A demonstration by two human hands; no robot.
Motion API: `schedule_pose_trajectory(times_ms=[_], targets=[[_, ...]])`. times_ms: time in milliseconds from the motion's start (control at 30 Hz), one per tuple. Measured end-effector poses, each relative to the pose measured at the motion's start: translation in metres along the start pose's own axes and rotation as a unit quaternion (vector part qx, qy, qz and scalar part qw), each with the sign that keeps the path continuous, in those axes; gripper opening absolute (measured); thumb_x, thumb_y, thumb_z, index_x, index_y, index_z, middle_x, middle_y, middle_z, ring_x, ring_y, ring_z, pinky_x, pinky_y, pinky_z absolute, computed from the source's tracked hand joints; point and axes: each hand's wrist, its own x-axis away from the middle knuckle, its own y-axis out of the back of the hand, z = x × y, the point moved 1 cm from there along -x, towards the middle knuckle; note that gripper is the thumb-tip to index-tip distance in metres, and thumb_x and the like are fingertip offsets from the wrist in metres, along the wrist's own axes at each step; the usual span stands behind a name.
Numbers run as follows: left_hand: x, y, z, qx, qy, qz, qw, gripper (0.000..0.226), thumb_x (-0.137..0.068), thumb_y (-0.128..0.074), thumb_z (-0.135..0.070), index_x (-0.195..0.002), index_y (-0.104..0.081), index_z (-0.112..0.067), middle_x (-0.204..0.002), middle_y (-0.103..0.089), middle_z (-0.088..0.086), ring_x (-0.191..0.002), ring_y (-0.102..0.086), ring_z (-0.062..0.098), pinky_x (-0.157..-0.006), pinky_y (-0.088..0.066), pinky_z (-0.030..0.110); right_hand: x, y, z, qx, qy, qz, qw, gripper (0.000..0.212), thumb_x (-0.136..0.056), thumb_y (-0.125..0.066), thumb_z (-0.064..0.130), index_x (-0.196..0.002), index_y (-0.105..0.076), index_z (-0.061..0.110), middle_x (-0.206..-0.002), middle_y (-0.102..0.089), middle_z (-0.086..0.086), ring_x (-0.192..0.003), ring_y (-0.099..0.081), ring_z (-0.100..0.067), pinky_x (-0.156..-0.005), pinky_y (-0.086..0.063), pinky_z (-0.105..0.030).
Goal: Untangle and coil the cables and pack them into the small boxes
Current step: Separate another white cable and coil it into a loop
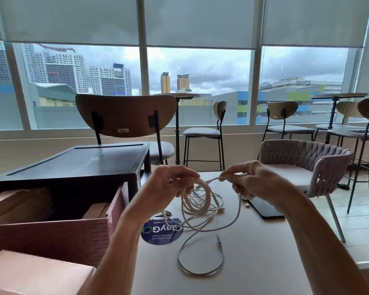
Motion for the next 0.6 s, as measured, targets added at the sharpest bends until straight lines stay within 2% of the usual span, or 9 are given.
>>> schedule_pose_trajectory(times_ms=[100, 200, 300, 400, 500, 600], targets=[[0.0, -0.005, -0.003, 0.015, -0.002, 0.01, 1.0, 0.017, -0.092, -0.064, -0.002, -0.098, -0.075, -0.012, -0.075, -0.074, 0.001, -0.065, -0.063, 0.004, -0.059, -0.043, 0.014, -0.001, -0.004, 0.0, -0.03, -0.03, 0.034, 0.999, 0.017, -0.098, -0.058, 0.01, -0.096, -0.074, 0.008, -0.058, -0.052, -0.004, -0.045, -0.035, -0.009, -0.042, -0.031, -0.02], [-0.001, -0.005, -0.001, 0.023, -0.019, 0.002, 1.0, 0.018, -0.091, -0.066, -0.003, -0.096, -0.076, -0.017, -0.078, -0.075, 0.002, -0.068, -0.063, 0.007, -0.059, -0.044, 0.015, 0.0, -0.005, -0.001, -0.119, -0.057, 0.065, 0.989, 0.018, -0.099, -0.054, 0.006, -0.096, -0.072, 0.004, -0.059, -0.05, -0.005, -0.042, -0.033, -0.008, -0.041, -0.03, -0.02], [0.0, -0.004, 0.001, 0.061, -0.026, -0.004, 0.998, 0.014, -0.085, -0.068, -0.013, -0.096, -0.076, -0.017, -0.079, -0.074, 0.003, -0.071, -0.064, 0.01, -0.059, -0.044, 0.016, 0.001, -0.005, -0.003, -0.201, -0.071, 0.096, 0.972, 0.017, -0.098, -0.053, 0.004, -0.095, -0.07, 0.005, -0.059, -0.049, -0.005, -0.039, -0.03, -0.006, -0.039, -0.028, -0.018], [0.0, -0.01, 0.002, 0.101, -0.019, 0.006, 0.995, 0.021, -0.079, -0.068, -0.021, -0.097, -0.076, -0.015, -0.077, -0.073, 0.005, -0.069, -0.064, 0.01, -0.058, -0.043, 0.016, 0.002, -0.007, -0.004, -0.229, -0.076, 0.116, 0.963, 0.017, -0.098, -0.052, 0.004, -0.093, -0.069, 0.008, -0.06, -0.05, -0.004, -0.038, -0.03, -0.004, -0.039, -0.029, -0.017], [-0.002, -0.018, 0.001, 0.112, -0.022, 0.017, 0.993, 0.018, -0.081, -0.068, -0.017, -0.097, -0.076, -0.013, -0.079, -0.073, 0.007, -0.065, -0.06, 0.009, -0.057, -0.041, 0.016, 0.002, -0.012, -0.004, -0.236, -0.068, 0.14, 0.959, 0.015, -0.096, -0.054, 0.001, -0.1, -0.069, 0.004, -0.062, -0.054, -0.002, -0.041, -0.031, -0.004, -0.042, -0.033, -0.017], [-0.004, -0.024, -0.001, 0.083, -0.023, -0.012, 0.996, 0.016, -0.09, -0.065, -0.002, -0.097, -0.076, -0.011, -0.083, -0.072, 0.016, -0.063, -0.057, 0.006, -0.057, -0.042, 0.014, 0.0, -0.017, -0.004, -0.227, -0.041, 0.164, 0.959, 0.019, -0.098, -0.051, 0.0, -0.106, -0.069, -0.002, -0.065, -0.052, -0.003, -0.046, -0.033, -0.005, -0.048, -0.039, -0.018]])
